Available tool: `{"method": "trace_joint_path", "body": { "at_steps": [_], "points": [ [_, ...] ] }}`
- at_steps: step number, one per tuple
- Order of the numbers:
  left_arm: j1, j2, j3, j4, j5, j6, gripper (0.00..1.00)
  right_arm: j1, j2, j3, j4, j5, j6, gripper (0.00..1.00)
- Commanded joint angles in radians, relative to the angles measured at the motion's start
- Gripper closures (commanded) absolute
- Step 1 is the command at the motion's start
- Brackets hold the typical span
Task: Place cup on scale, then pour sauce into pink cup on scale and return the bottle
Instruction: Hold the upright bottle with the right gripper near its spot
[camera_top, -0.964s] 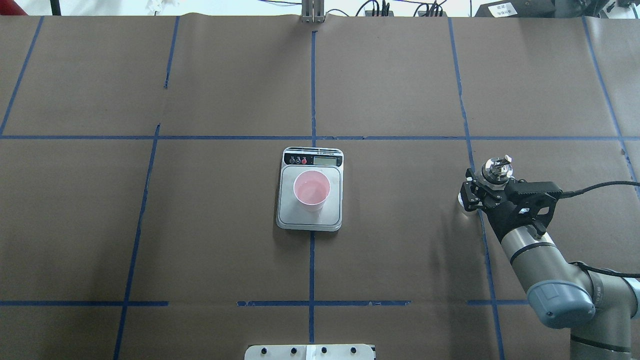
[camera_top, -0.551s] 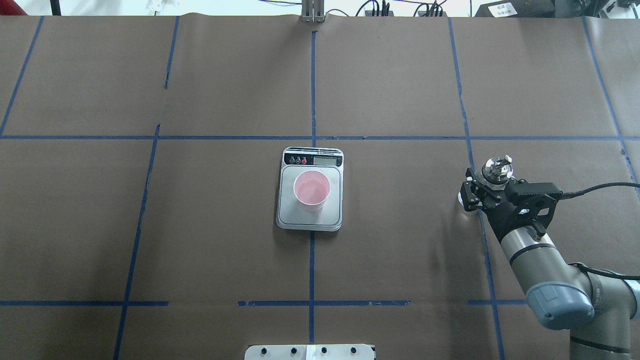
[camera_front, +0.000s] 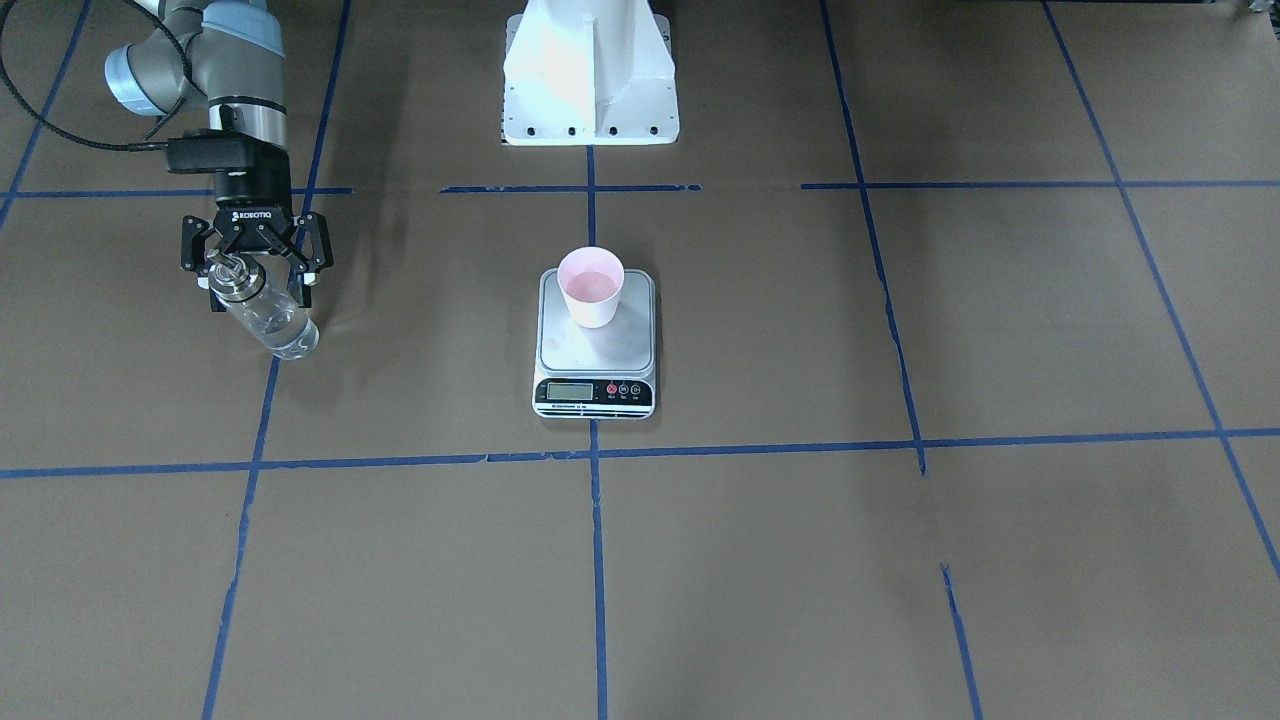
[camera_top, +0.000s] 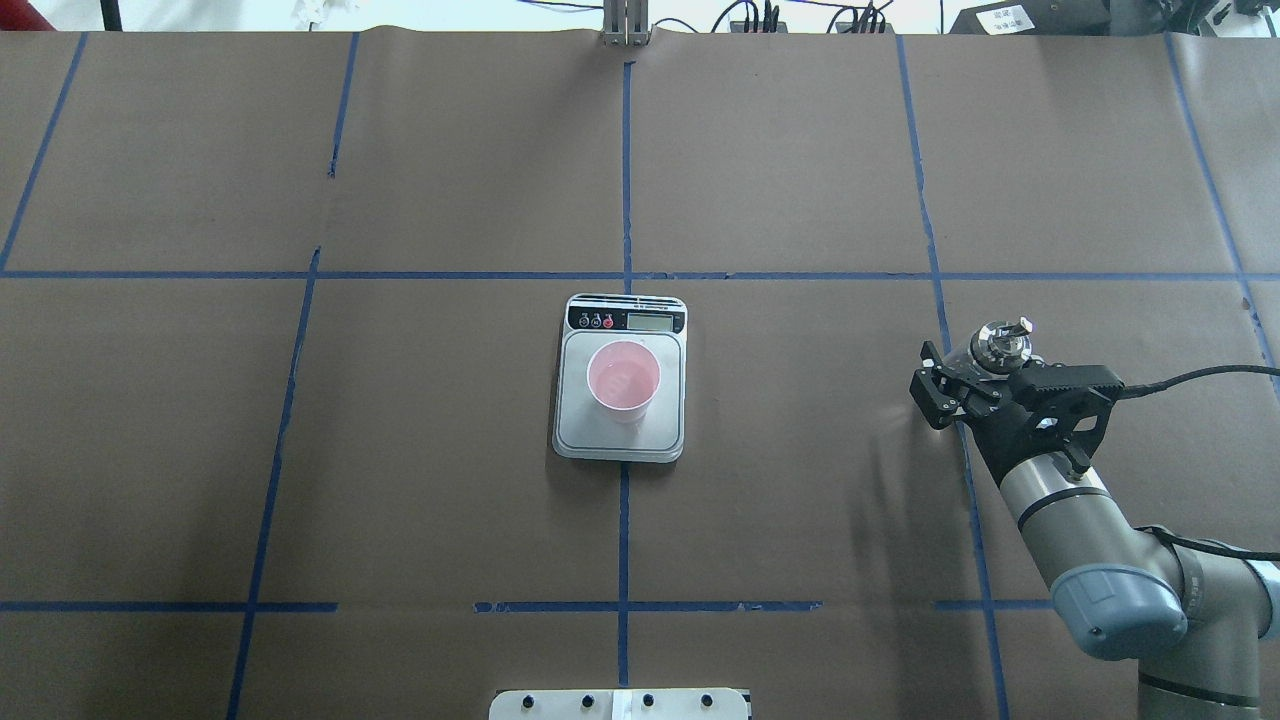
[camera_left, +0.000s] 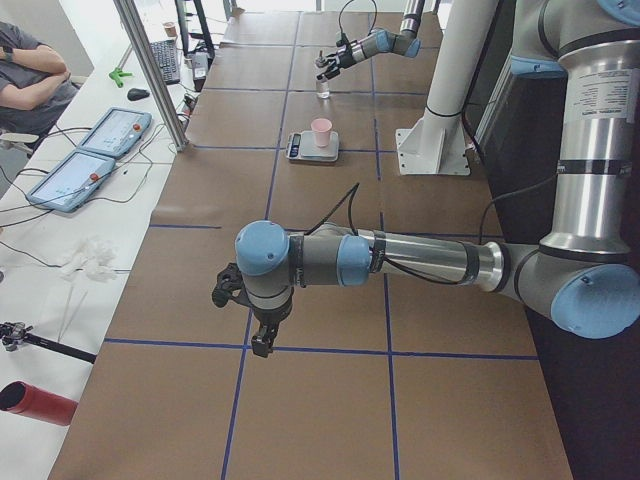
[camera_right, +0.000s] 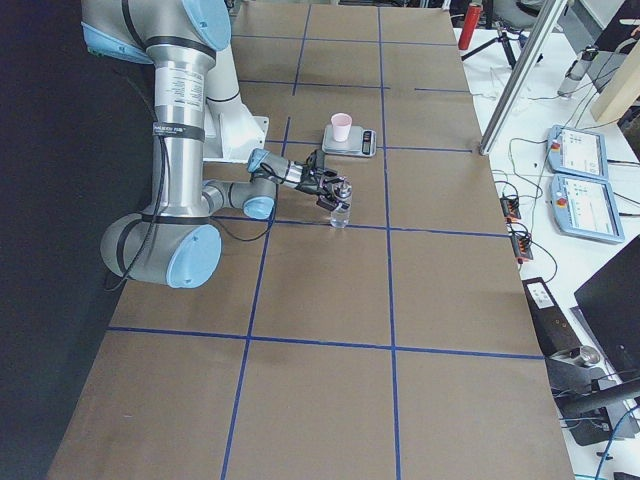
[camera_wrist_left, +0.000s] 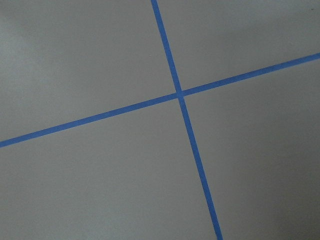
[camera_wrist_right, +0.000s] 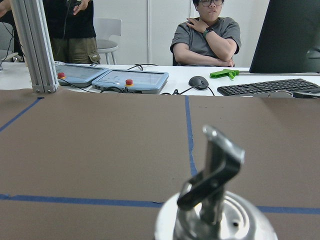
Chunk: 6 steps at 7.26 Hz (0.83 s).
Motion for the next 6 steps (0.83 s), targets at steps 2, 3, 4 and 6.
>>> {"method": "trace_joint_path", "body": {
  "at_steps": [2, 3, 4, 6],
  "points": [
    [-0.001, 0.000, -0.002, 0.000, 0.000, 0.000, 0.00, -0.003, -0.005, 0.000, 0.000, 0.000, 0.006, 0.00],
    [0.001, 0.000, -0.002, 0.000, 0.000, 0.000, 0.00, -0.010, -0.008, -0.001, 0.000, -0.009, 0.012, 0.00],
    [0.001, -0.002, -0.002, 0.000, 0.000, 0.000, 0.00, -0.023, -0.011, -0.008, 0.000, -0.029, 0.015, 0.00],
    [-0.001, -0.002, -0.002, 0.000, 0.000, 0.000, 0.00, -0.053, -0.016, -0.011, 0.002, -0.064, 0.025, 0.00]
  ]
}}
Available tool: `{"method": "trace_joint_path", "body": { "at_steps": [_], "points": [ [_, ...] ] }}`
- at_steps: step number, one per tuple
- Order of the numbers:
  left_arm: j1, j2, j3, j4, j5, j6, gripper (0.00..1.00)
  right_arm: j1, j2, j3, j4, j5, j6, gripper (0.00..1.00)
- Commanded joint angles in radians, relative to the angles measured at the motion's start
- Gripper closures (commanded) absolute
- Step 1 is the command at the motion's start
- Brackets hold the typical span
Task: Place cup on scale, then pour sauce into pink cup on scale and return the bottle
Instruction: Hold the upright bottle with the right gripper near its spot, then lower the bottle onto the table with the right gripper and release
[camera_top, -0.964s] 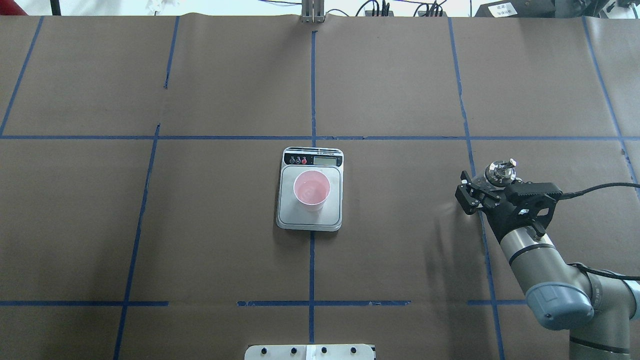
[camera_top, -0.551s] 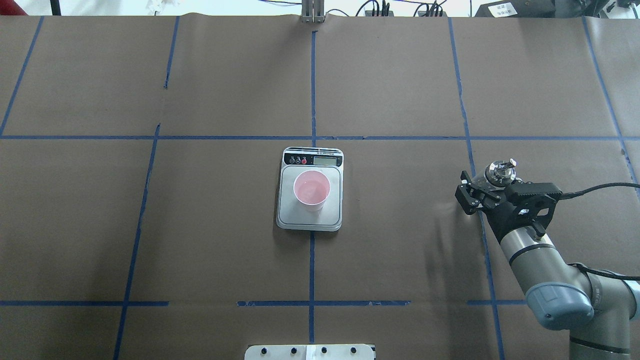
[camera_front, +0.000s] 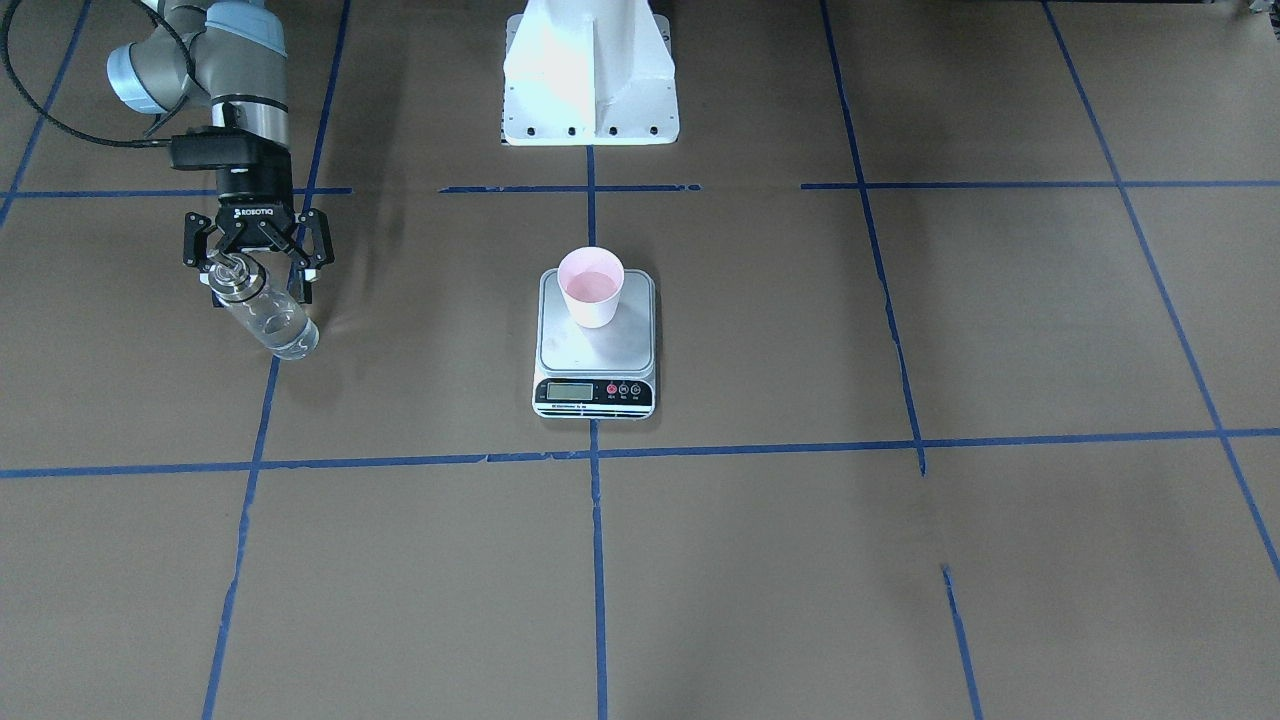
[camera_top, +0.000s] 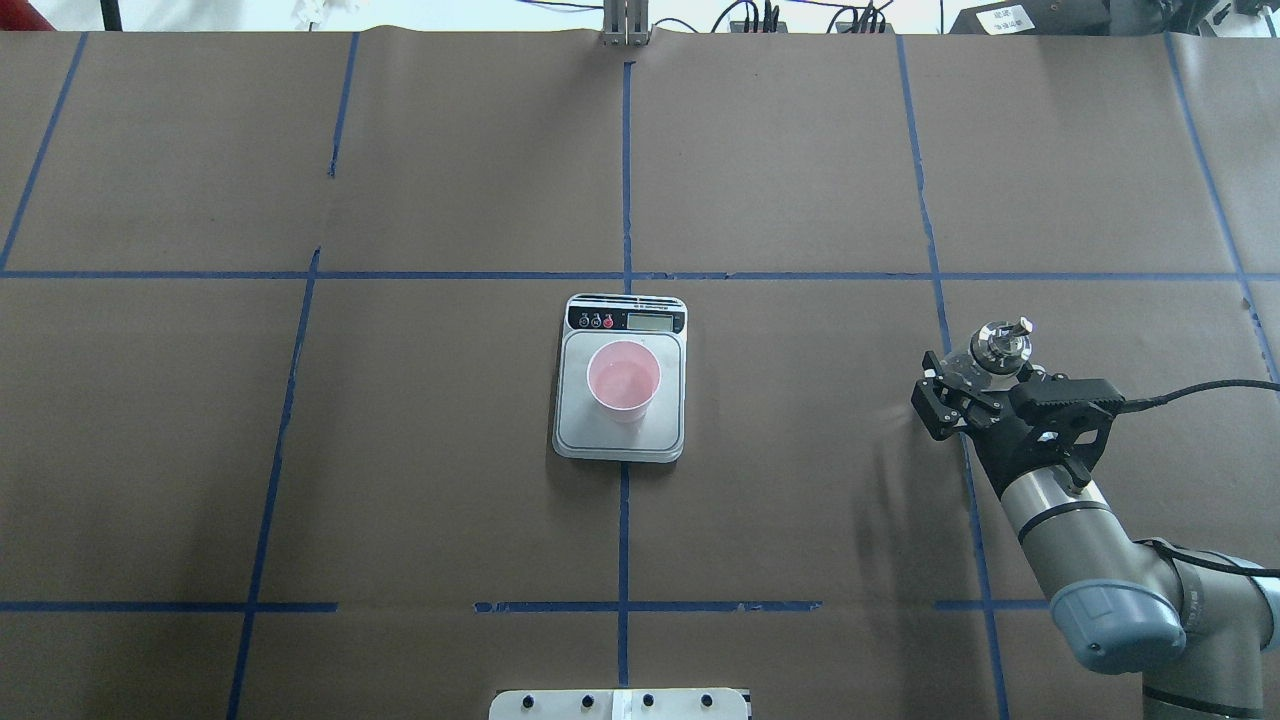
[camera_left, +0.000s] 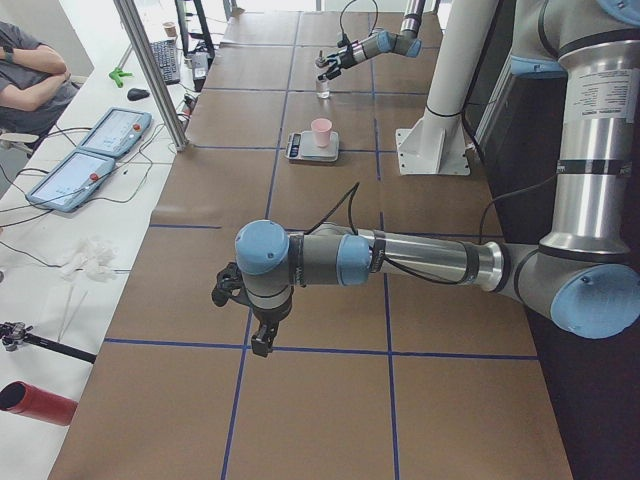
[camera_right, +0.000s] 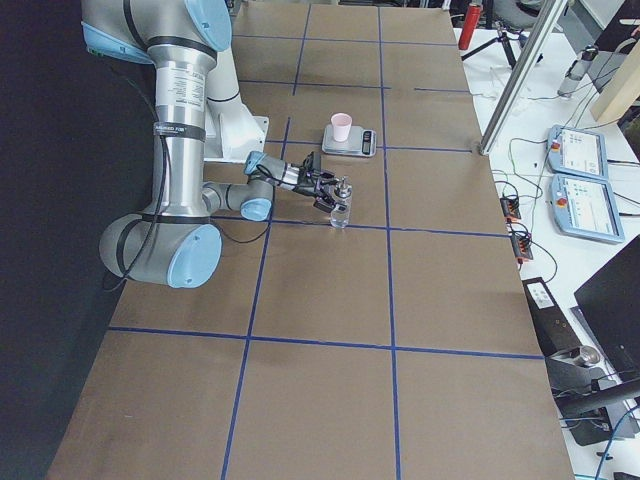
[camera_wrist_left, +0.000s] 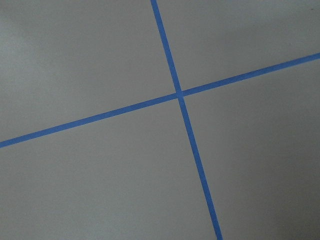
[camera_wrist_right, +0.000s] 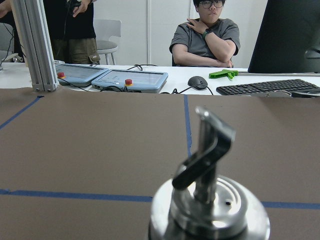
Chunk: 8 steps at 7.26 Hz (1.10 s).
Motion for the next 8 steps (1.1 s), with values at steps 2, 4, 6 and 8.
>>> {"method": "trace_joint_path", "body": {
  "at_steps": [2, 4, 6, 8],
  "points": [
    [0.000, 0.001, -0.002, 0.000, -0.002, 0.000, 0.00, -0.060, -0.029, -0.005, 0.001, -0.058, 0.037, 0.00],
    [0.000, 0.001, -0.002, 0.000, 0.000, 0.000, 0.00, -0.116, -0.062, -0.005, 0.001, -0.113, 0.073, 0.00],
    [0.000, -0.001, -0.002, 0.000, -0.002, 0.000, 0.00, -0.152, -0.100, -0.005, 0.001, -0.141, 0.091, 0.00],
    [-0.001, -0.001, -0.003, 0.002, -0.002, 0.000, 0.00, -0.146, -0.186, 0.004, 0.002, -0.111, 0.087, 0.00]
  ]
}}
